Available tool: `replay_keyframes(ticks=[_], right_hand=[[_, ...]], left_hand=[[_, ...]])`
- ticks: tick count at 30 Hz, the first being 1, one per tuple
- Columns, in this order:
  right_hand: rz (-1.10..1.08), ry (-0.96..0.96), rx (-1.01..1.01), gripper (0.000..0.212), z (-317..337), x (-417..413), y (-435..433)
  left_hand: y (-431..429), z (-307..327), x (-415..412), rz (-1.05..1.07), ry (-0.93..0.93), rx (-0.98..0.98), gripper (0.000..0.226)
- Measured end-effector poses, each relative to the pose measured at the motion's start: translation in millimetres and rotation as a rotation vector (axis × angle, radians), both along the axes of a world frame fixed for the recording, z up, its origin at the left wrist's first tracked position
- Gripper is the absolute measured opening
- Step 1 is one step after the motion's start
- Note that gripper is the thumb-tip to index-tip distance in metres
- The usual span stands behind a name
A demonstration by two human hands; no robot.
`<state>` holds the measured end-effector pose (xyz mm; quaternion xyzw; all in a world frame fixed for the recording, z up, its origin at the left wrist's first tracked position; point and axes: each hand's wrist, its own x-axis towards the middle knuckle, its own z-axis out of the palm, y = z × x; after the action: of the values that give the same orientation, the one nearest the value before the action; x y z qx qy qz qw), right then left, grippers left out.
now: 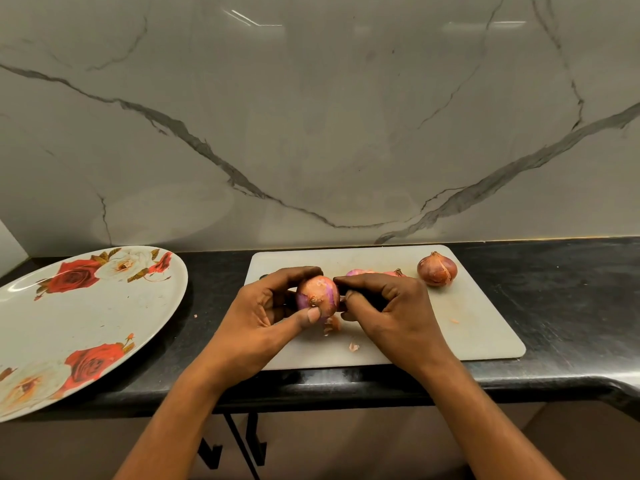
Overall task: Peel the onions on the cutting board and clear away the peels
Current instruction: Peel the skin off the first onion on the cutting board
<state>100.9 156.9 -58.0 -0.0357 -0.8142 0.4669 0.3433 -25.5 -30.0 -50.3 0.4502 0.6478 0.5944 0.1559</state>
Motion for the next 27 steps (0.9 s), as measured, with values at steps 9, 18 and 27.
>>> replay_keyframes(ticks=[9, 18, 27], right_hand=[[-0.014, 0.023, 0.076, 0.025, 2.4, 2.5, -2.7], [-0.045, 0.017, -0.093, 0.009, -1.0, 0.1, -0.8], [-0.104, -0.023, -0.086, 0.021, -4.3, -0.4, 3.0]], left_hand=[[0.3, 0.5, 0.1, 0.06, -0.011, -0.017, 0.056], [-0.4, 2.3, 1.8, 0.05, -0.034, -0.004, 0.055], [-0.7, 1.7, 2.3, 0.039, -0.063, 0.032, 0.056]])
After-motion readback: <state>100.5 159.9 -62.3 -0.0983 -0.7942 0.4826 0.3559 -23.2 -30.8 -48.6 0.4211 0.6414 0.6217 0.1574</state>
